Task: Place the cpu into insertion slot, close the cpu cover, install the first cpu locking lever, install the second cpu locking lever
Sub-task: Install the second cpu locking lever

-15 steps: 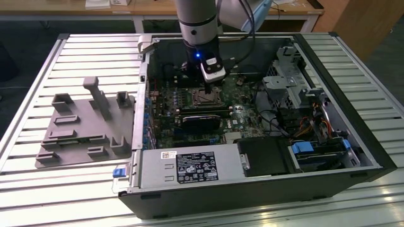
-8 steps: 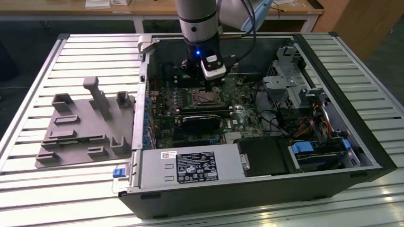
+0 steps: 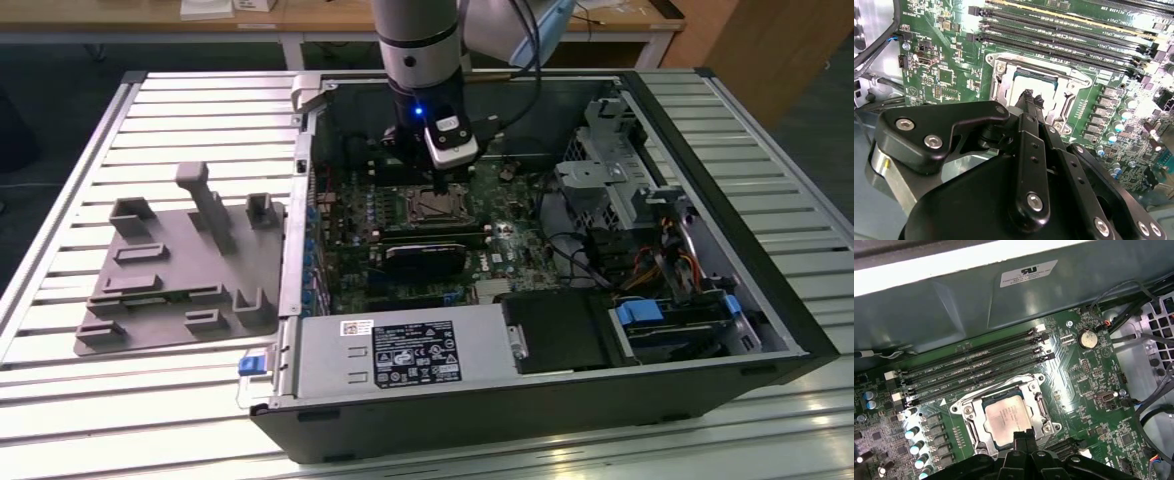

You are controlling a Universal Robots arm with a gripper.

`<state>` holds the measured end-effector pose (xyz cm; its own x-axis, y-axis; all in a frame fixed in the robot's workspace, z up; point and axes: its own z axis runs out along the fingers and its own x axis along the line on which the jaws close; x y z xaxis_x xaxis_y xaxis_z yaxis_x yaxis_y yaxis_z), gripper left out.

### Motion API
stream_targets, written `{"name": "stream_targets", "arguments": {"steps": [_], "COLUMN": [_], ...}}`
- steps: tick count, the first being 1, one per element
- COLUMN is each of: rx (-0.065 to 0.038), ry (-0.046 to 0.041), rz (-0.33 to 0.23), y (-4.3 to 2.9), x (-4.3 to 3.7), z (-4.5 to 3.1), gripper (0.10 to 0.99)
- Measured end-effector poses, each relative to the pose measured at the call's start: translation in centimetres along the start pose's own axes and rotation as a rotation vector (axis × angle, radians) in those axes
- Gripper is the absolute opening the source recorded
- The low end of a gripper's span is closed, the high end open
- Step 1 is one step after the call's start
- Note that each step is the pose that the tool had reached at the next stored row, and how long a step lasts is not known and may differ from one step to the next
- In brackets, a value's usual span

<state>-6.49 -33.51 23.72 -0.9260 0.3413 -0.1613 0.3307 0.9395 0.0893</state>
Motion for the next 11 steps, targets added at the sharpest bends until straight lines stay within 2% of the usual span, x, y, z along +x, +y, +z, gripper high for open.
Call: {"name": "stream_targets", "arguments": {"steps": [11], "rx": [0.000], "ry": [-0.0001], "rz": [0.000], "y": [-1.09], "x": [-0.40], "z": [-0.02], "gripper": [0.102]}}
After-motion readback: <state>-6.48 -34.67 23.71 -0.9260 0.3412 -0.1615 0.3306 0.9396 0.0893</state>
